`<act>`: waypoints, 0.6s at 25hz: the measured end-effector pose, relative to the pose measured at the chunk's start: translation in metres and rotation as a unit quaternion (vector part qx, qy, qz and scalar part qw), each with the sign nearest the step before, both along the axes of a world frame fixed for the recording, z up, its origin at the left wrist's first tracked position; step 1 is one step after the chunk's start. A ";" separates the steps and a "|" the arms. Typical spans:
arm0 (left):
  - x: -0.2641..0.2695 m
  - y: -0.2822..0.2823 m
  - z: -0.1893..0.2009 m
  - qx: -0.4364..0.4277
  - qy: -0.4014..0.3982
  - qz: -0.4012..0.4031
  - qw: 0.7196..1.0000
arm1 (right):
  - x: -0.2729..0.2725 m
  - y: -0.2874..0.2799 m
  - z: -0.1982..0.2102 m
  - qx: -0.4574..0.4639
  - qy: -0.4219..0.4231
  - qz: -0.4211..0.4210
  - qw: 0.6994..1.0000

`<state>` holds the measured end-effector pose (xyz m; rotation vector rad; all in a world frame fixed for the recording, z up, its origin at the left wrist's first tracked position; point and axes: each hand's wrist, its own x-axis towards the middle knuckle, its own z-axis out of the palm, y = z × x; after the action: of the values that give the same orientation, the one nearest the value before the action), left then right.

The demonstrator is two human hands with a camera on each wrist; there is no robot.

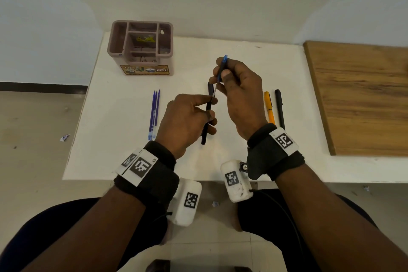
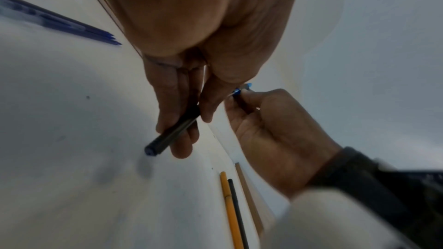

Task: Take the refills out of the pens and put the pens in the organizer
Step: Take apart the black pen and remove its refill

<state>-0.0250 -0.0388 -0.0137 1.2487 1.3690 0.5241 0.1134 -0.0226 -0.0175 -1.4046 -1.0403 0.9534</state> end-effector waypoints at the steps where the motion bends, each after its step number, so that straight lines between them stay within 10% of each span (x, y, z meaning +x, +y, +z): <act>1: 0.000 -0.003 -0.001 -0.006 -0.002 -0.001 1.000 | 0.002 0.003 0.003 0.004 0.032 -0.009 0.999; 6: -0.005 -0.007 -0.007 -0.013 0.002 0.015 1.000 | 0.021 0.013 0.008 -0.042 0.034 -0.089 0.995; 15: -0.011 0.002 -0.010 0.030 0.010 0.062 0.998 | 0.016 0.003 -0.026 -0.198 -0.365 0.034 0.909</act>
<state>-0.0358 -0.0364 -0.0240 1.2259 1.4634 0.6439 0.1295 -0.0199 -0.0432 -2.1683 -1.5007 0.7110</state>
